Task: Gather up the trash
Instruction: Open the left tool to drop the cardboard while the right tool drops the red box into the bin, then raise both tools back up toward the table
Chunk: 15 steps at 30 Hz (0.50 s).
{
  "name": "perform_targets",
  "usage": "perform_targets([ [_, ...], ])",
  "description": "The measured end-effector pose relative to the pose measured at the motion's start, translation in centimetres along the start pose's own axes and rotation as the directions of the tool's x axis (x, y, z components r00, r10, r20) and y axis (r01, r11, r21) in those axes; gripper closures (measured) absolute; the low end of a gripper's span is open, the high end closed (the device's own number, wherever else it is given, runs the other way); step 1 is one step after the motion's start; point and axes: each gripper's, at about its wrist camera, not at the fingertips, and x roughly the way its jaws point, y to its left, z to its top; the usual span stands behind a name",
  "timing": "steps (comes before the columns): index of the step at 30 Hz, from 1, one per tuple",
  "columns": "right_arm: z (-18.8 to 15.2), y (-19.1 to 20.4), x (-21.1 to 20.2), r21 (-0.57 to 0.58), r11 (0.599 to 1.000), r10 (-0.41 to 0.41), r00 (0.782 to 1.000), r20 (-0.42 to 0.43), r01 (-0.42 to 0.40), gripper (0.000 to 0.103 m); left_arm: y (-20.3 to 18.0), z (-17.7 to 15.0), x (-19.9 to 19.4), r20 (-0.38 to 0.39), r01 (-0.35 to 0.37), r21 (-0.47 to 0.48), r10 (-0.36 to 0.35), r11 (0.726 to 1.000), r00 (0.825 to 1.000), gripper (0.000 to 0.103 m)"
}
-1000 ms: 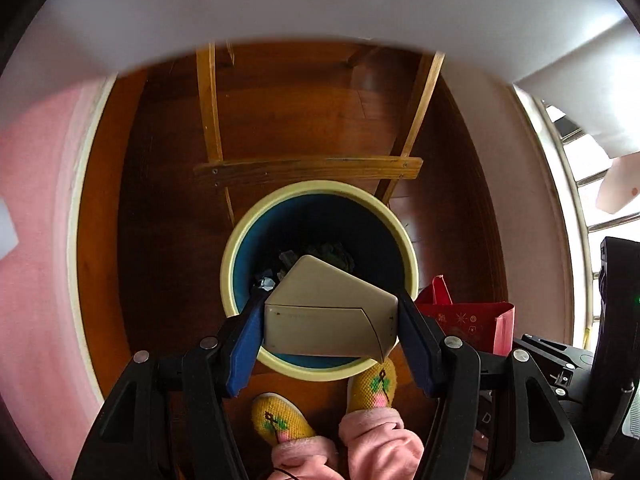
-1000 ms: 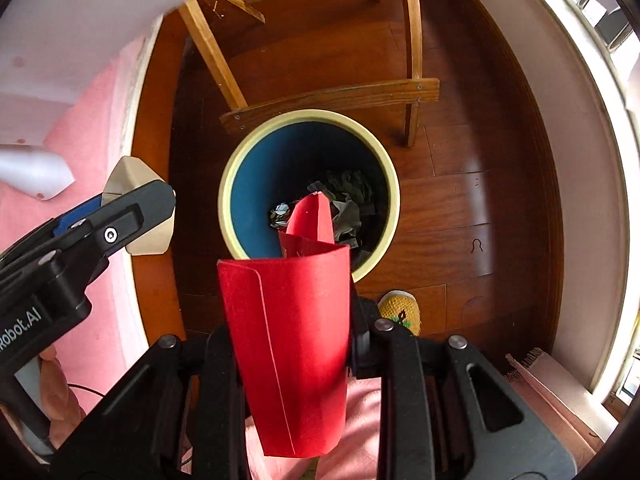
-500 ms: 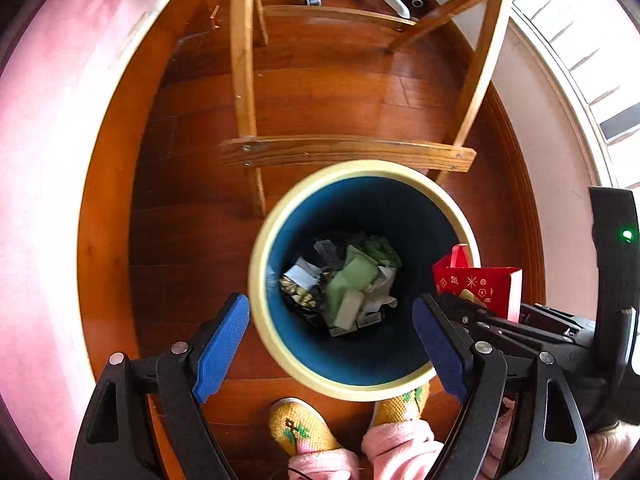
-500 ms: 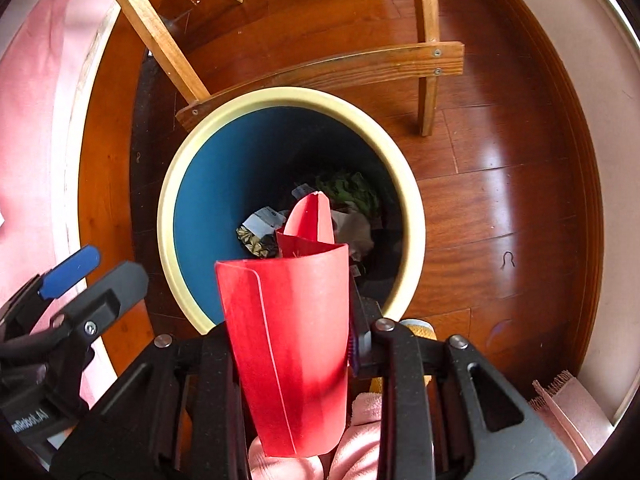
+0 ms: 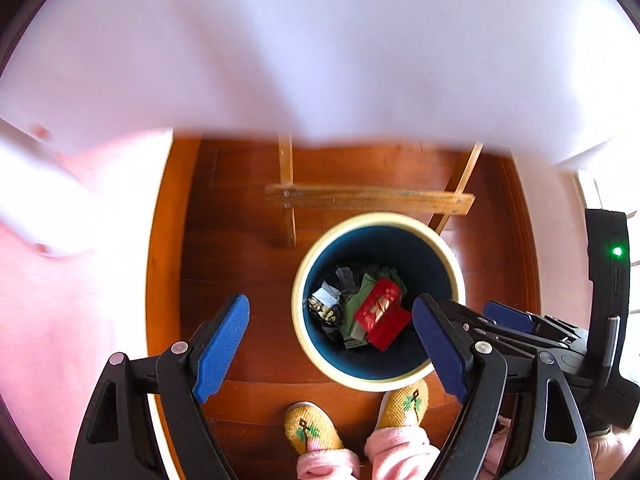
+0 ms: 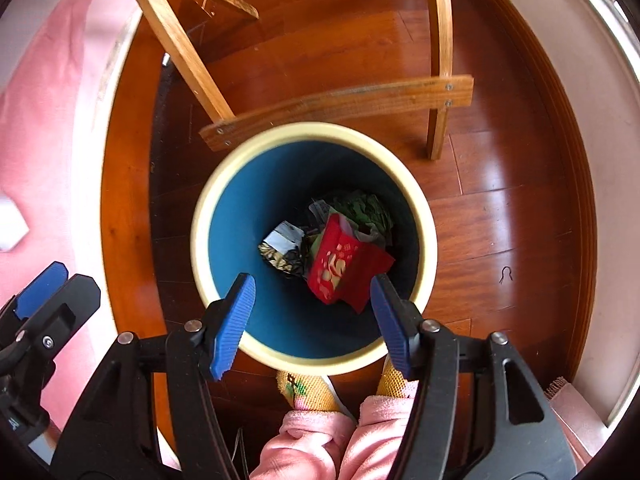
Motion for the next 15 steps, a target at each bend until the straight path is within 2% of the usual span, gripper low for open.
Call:
perform_targets([
  [8, -1.3, 2.3, -11.1, -0.008, 1.0, 0.024, 0.997, 0.077, -0.024, 0.046, -1.0, 2.6, -13.8, 0.097, 0.017, 0.037, -0.021, 0.999, 0.995, 0.018],
  [15, -3.6, 5.4, -23.6, -0.066, 0.997, 0.06, 0.985, 0.164, -0.05, 0.046, -2.2, 4.9, -25.9, 0.21, 0.042, 0.121, -0.067, 0.992, 0.975, 0.018],
])
